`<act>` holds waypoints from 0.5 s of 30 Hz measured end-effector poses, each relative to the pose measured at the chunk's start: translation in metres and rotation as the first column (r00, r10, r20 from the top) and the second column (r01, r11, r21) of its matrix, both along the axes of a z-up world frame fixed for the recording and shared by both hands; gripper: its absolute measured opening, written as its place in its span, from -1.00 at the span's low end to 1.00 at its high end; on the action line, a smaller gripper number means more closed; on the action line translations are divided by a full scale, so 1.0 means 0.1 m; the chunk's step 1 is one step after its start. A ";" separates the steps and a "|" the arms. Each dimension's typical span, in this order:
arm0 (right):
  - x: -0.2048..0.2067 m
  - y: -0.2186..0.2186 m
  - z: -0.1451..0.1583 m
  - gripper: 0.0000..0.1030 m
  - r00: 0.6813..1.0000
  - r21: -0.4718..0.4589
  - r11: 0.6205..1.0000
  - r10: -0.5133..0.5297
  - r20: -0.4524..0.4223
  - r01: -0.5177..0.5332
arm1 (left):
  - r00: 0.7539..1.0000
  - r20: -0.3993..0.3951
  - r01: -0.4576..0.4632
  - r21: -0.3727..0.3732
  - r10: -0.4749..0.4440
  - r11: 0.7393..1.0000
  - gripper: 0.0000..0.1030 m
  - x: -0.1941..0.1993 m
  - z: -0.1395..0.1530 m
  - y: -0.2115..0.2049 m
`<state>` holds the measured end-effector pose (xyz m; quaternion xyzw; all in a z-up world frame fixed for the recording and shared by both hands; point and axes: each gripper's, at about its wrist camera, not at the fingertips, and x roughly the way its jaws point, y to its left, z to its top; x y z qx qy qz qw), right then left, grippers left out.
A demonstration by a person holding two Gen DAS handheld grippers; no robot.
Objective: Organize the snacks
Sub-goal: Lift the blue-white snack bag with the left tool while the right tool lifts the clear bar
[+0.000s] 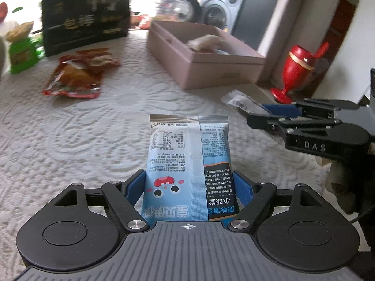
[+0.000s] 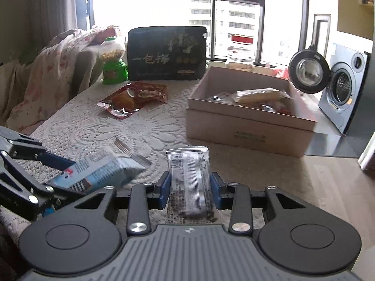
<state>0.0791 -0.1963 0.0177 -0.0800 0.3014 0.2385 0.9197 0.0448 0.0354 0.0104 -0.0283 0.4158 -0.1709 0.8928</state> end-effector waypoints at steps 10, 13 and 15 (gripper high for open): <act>0.07 -0.31 0.10 -0.31 0.998 0.014 0.998 -0.064 -0.014 0.065 | 0.997 0.026 0.076 -0.028 -0.075 0.997 0.63 0.10 0.10 -0.29; 0.08 -0.35 0.17 -0.31 0.998 -0.003 0.998 -0.070 -0.004 0.070 | 0.995 0.044 0.094 -0.061 -0.091 0.994 0.63 0.17 0.17 -0.35; 0.10 -0.39 0.25 -0.31 0.997 -0.013 0.997 -0.078 0.009 0.078 | 0.993 0.060 0.102 -0.083 -0.097 0.991 0.63 0.23 0.23 -0.39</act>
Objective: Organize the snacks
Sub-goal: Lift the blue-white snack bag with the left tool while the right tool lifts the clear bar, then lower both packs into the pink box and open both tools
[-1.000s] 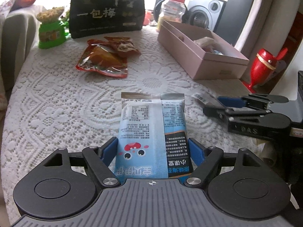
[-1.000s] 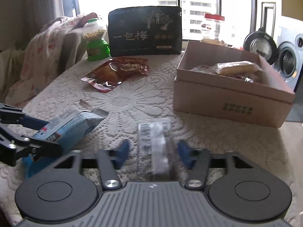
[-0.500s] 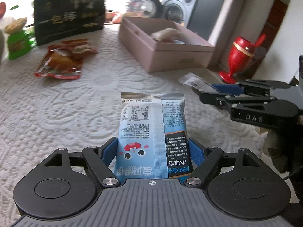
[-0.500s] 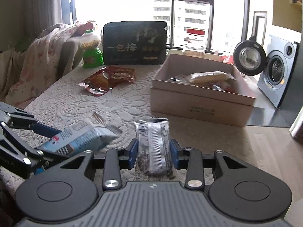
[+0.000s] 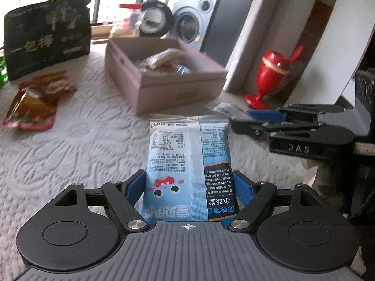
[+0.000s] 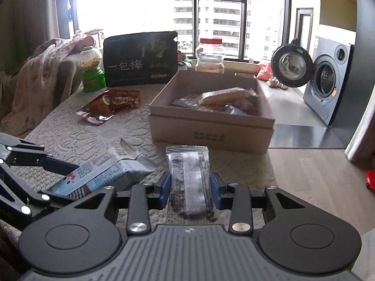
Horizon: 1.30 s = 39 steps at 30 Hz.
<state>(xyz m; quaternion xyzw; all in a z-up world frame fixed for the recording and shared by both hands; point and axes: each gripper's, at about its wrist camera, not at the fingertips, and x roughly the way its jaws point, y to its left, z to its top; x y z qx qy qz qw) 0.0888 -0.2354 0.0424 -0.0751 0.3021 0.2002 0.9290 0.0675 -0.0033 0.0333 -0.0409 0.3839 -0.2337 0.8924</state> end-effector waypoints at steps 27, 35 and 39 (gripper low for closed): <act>1.76 0.11 0.80 -0.31 0.991 0.013 0.995 -0.104 0.085 0.103 | 0.990 0.073 -0.120 -0.017 0.121 0.993 0.68 2.26 0.14 -0.39; 2.56 0.59 0.21 -0.31 0.985 0.035 0.999 -0.031 -0.167 0.038 | 0.992 0.079 -0.098 0.041 0.095 0.994 0.59 2.26 0.10 -0.27; 2.65 0.70 0.06 -0.31 0.983 0.013 0.999 -0.028 -0.181 0.031 | 0.994 0.090 -0.072 0.034 0.069 0.997 0.56 2.18 0.17 -0.17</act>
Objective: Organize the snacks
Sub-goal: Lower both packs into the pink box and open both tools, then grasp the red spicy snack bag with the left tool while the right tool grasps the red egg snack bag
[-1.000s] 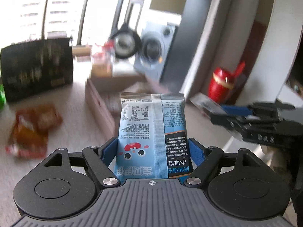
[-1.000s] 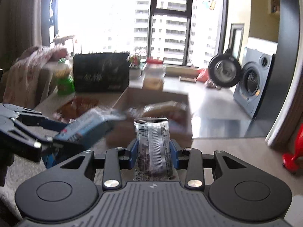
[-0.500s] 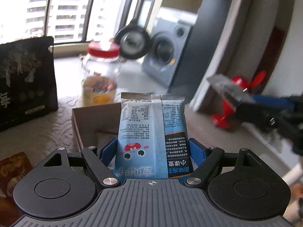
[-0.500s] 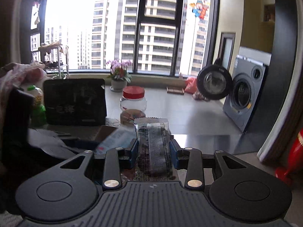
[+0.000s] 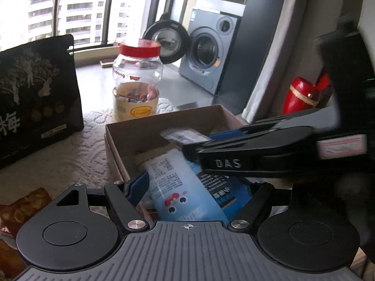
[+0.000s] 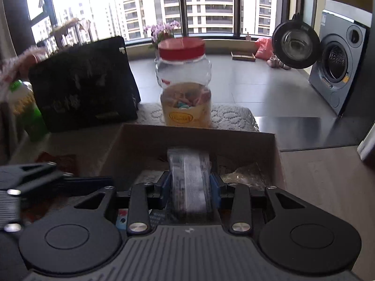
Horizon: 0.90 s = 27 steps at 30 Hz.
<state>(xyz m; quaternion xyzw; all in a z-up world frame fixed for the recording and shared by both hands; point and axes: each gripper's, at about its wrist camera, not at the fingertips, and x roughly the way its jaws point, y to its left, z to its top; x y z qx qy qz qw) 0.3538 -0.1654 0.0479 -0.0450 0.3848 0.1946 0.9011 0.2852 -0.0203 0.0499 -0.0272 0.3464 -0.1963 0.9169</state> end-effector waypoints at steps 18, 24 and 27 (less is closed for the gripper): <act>-0.66 0.89 0.56 0.16 0.984 0.050 0.983 0.172 0.046 -0.174 | 0.859 -0.040 -0.504 -0.249 0.511 0.827 0.52 -0.74 -0.06 2.30; -0.36 1.79 0.02 0.17 0.974 0.057 0.985 0.169 -0.148 -0.163 | 0.895 -0.100 -0.446 -0.224 0.435 0.866 0.52 -0.82 -0.31 2.40; -0.17 1.96 -0.17 0.17 0.979 0.082 0.991 0.114 -0.167 -0.101 | 0.910 -0.100 -0.415 -0.173 0.403 0.893 0.51 -0.87 -0.38 2.33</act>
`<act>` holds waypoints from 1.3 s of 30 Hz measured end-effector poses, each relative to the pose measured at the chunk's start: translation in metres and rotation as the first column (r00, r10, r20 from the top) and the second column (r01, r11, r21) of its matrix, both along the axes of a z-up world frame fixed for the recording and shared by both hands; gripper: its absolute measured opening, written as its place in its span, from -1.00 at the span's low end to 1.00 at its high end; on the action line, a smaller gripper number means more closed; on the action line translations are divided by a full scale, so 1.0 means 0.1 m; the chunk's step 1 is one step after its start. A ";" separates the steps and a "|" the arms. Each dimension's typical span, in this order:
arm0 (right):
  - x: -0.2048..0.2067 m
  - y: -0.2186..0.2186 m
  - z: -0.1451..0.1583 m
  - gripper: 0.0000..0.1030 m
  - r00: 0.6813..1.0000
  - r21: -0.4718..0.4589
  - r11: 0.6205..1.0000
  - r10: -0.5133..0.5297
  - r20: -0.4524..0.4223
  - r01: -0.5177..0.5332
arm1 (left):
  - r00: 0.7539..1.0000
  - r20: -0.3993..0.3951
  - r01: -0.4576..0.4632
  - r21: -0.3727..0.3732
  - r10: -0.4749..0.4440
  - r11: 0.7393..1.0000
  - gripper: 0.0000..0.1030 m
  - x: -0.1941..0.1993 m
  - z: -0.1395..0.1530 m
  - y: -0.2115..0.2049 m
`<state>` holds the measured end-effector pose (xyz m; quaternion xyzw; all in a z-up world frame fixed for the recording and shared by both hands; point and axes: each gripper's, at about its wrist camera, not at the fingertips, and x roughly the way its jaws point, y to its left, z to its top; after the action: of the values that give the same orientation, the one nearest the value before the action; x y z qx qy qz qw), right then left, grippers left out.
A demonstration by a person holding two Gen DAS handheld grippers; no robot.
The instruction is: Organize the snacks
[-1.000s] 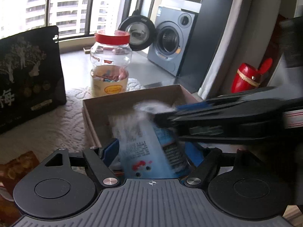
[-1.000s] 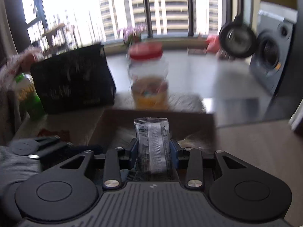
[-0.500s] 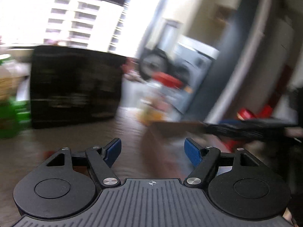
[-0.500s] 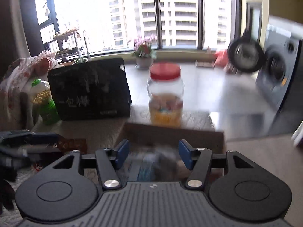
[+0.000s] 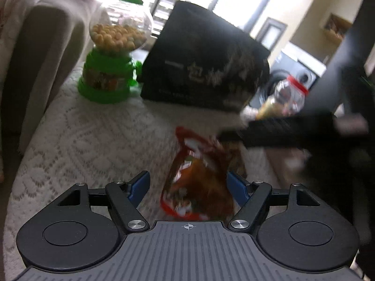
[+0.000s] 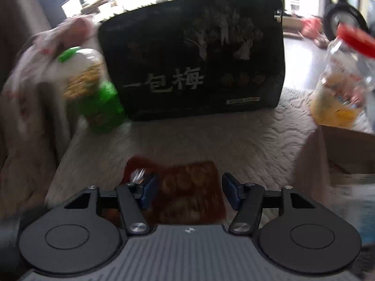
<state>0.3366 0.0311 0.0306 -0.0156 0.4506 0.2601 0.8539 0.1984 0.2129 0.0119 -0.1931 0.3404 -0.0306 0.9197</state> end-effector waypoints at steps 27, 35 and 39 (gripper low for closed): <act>-0.93 -0.35 -0.13 -0.06 0.990 -0.156 0.982 0.117 0.079 -0.104 | 0.993 -0.058 0.107 0.124 -0.100 0.986 0.22 0.26 -0.06 -0.28; -1.17 -0.54 -0.23 -0.06 0.980 -0.098 0.985 0.152 0.130 -0.140 | 0.991 -0.066 0.121 0.124 -0.114 0.985 0.28 0.45 -0.11 -0.33; -1.19 -0.61 -0.31 -0.05 0.979 -0.034 0.992 0.122 0.162 -0.118 | 0.988 -0.055 0.144 0.028 -0.142 0.989 0.36 0.49 -0.13 -0.25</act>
<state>0.2173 -0.0302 -0.0005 -0.0745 0.3805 0.3032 0.8704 0.2477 0.1883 -0.0010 -0.1543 0.3781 -0.0859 0.9088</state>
